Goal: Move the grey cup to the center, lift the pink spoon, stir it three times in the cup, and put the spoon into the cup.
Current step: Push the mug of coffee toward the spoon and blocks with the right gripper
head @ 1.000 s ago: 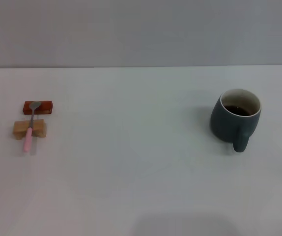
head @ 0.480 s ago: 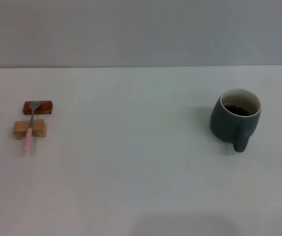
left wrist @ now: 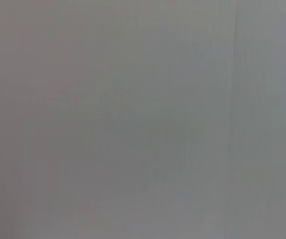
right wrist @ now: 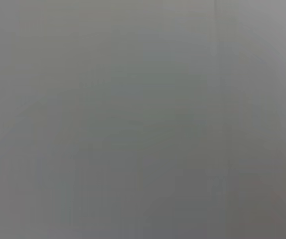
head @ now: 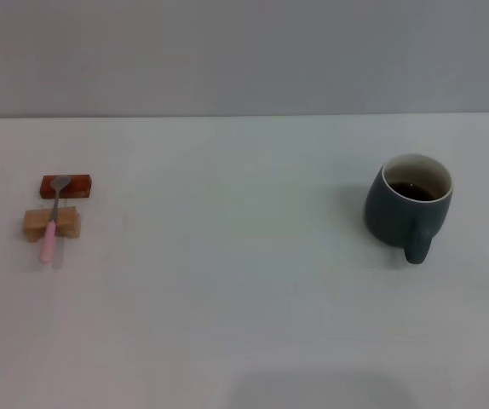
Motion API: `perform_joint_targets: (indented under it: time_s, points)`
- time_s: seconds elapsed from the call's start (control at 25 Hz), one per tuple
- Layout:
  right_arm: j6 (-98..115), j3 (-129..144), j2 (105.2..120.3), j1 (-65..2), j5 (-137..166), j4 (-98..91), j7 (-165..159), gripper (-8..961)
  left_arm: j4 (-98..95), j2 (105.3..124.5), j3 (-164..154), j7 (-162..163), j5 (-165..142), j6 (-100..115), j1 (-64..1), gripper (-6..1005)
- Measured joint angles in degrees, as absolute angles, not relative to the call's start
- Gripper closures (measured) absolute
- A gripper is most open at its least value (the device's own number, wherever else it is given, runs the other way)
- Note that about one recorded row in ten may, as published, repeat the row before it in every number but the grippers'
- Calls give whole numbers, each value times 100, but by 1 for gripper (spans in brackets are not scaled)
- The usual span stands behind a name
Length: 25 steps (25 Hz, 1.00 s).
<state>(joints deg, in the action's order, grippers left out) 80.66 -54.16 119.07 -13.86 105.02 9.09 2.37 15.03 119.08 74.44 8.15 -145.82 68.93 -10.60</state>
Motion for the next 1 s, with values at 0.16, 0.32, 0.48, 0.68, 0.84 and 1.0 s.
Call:
perform_joint_targets:
  time_s: [0.16, 0.32, 0.48, 0.68, 0.84, 1.0]
  points:
    - [7298, -5570, 11817, -1641, 10501, 831, 235, 954, 1503, 11902, 7436, 817, -14581, 6906, -1051, 210]
    - [6518, -5853, 11736, -1999, 10501, 629, 229, 954, 1503, 11898, 7416, 817, -14581, 6908, -1051, 210]
    - [5825, -5864, 11684, -2446, 10527, 332, 229, 954, 1503, 11900, 7383, 818, -14581, 6908, -1071, 211]
    - [5210, -5782, 11625, -2770, 10582, 295, 263, 954, 1503, 11900, 7382, 818, -14585, 6893, -1137, 212]
    - [4779, -5773, 11619, -2980, 10831, 313, 274, 954, 1503, 11899, 7382, 818, -14607, 6892, -1190, 213]
    - [4443, -5772, 11679, -3169, 11276, 453, 281, 954, 1503, 11895, 7382, 819, -14605, 6892, -1217, 213]
